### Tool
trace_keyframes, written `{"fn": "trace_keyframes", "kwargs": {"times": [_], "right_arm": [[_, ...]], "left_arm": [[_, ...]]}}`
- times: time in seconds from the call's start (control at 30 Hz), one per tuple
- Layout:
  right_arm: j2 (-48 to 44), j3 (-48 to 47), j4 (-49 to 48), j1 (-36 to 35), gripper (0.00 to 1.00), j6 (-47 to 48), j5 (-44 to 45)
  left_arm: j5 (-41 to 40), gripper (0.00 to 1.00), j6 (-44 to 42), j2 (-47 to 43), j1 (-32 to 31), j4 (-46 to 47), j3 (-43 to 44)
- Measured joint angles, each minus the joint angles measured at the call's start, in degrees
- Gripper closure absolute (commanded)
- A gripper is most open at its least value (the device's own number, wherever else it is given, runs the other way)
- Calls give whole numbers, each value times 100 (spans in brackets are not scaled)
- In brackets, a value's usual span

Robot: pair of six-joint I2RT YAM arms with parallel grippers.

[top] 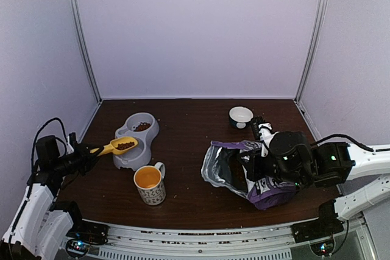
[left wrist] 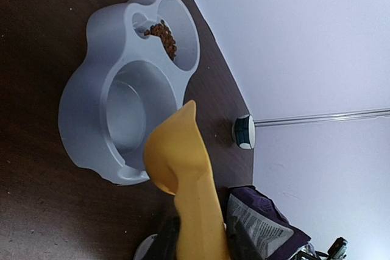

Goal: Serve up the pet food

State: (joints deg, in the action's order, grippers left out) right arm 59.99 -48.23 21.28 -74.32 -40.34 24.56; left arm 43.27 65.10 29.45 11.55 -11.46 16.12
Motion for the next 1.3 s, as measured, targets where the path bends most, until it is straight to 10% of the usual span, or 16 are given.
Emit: {"fn": "trace_keyframes", "kwargs": {"times": [1.3], "right_arm": [[-20, -17, 37, 9, 100, 155, 81]], "left_arm": [[-1119, 100, -3987, 1882, -52, -3202, 2896]]}}
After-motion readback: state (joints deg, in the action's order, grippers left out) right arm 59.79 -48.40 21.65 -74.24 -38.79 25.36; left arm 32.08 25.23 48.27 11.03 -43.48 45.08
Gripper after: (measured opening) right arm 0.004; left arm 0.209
